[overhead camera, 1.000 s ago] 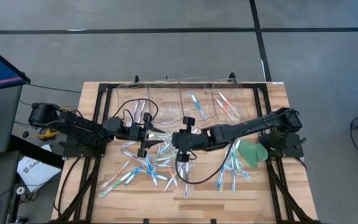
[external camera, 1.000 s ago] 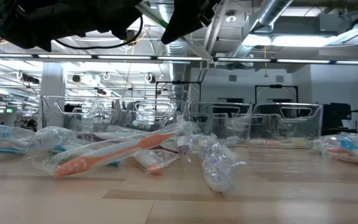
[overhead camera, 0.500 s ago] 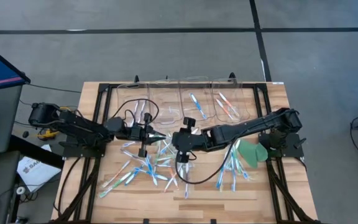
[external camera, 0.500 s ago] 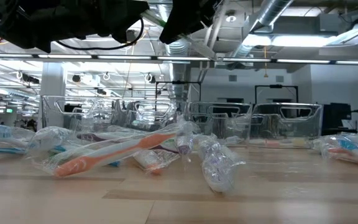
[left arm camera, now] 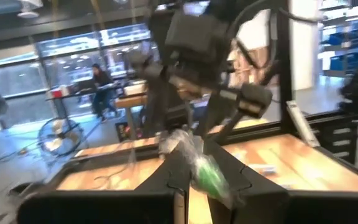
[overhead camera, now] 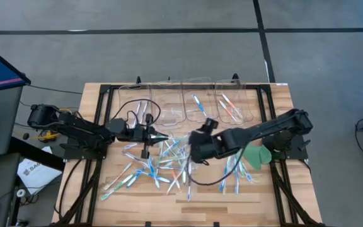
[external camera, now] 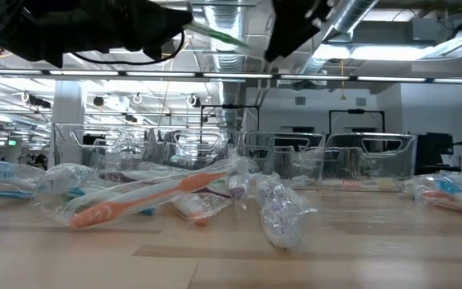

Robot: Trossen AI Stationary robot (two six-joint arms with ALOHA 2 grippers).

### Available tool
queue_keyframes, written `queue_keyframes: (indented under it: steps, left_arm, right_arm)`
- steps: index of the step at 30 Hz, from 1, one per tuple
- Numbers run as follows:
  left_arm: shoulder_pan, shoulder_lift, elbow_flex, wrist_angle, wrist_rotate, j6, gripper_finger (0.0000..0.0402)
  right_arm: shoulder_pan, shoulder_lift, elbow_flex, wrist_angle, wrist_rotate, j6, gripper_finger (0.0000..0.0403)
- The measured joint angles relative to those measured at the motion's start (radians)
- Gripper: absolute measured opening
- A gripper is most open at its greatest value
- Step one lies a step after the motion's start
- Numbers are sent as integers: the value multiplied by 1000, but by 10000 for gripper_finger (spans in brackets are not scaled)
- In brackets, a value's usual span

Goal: Pick & Place Toothbrushes
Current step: Put the green toothbrush into the middle left transparent bin

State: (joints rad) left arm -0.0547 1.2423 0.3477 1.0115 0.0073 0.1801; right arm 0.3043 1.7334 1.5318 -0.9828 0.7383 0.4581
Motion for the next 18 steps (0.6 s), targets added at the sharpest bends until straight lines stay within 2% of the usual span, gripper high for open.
queue_keyframes:
  steps: [5, 9, 15, 18]
  left_arm:
    - [3, 0, 40, -96, -47, 32, 18]
    - [5, -13, 131, -242, -82, 126, 18]
    - [24, -52, 334, -666, -360, 356, 18]
    - [74, -52, 397, -806, -412, 389, 18]
  right_arm:
    - [87, -44, 0, -132, 157, 173, 245]
    - [151, -62, 0, -218, 187, 293, 246]
    - [209, -61, 0, -333, 230, 454, 246]
    - [227, -59, -7, -364, 239, 504, 246]
